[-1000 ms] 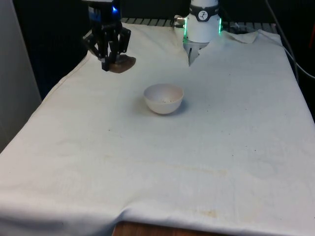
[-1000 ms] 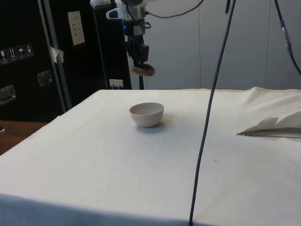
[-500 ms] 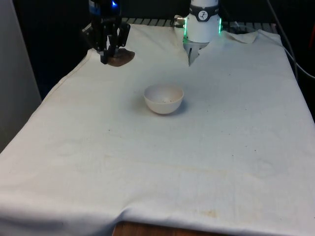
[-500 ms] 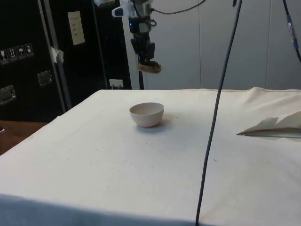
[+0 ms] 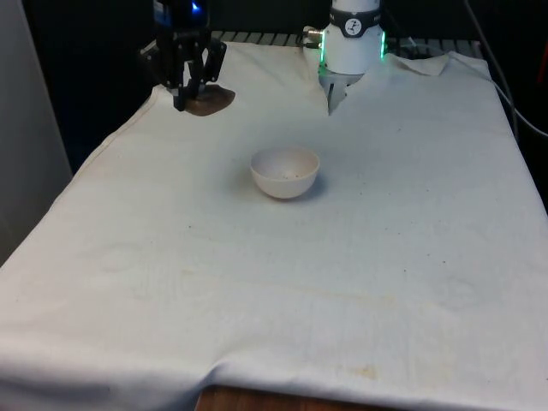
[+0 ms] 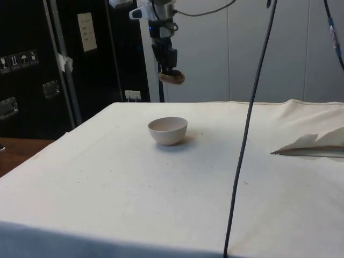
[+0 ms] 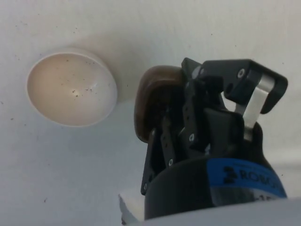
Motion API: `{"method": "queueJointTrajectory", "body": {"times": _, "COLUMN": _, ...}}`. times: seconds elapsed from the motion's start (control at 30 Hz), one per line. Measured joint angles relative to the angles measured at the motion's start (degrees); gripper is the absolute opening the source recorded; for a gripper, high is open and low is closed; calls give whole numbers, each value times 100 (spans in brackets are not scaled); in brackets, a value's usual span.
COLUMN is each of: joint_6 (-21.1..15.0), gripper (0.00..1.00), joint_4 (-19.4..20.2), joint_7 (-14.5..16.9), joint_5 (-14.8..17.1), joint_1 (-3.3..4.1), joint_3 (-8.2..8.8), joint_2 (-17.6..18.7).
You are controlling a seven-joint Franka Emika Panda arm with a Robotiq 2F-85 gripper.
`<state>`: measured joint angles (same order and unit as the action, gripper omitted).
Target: Pour the coffee beans from the cup into the bowl.
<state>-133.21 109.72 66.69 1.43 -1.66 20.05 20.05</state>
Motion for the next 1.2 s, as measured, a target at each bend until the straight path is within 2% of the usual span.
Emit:
{"method": "queueJointTrajectory", "body": {"times": 0.23, "joint_6": 0, "gripper": 4, "joint_4": 46, "joint_7": -172, "joint_5": 0, "joint_1": 0, "joint_3": 23, "joint_2": -6}}
{"method": "queueJointTrajectory", "body": {"times": 0.73, "joint_6": -11, "gripper": 4, "joint_4": 378, "joint_7": -504, "joint_5": 0, "joint_1": 6, "joint_3": 29, "joint_2": -246}}
{"method": "queueJointTrajectory", "body": {"times": 1.2, "joint_6": -86, "gripper": 4, "joint_4": 567, "joint_7": -1031, "joint_5": 17, "joint_1": 6, "joint_3": 23, "joint_2": -264}}
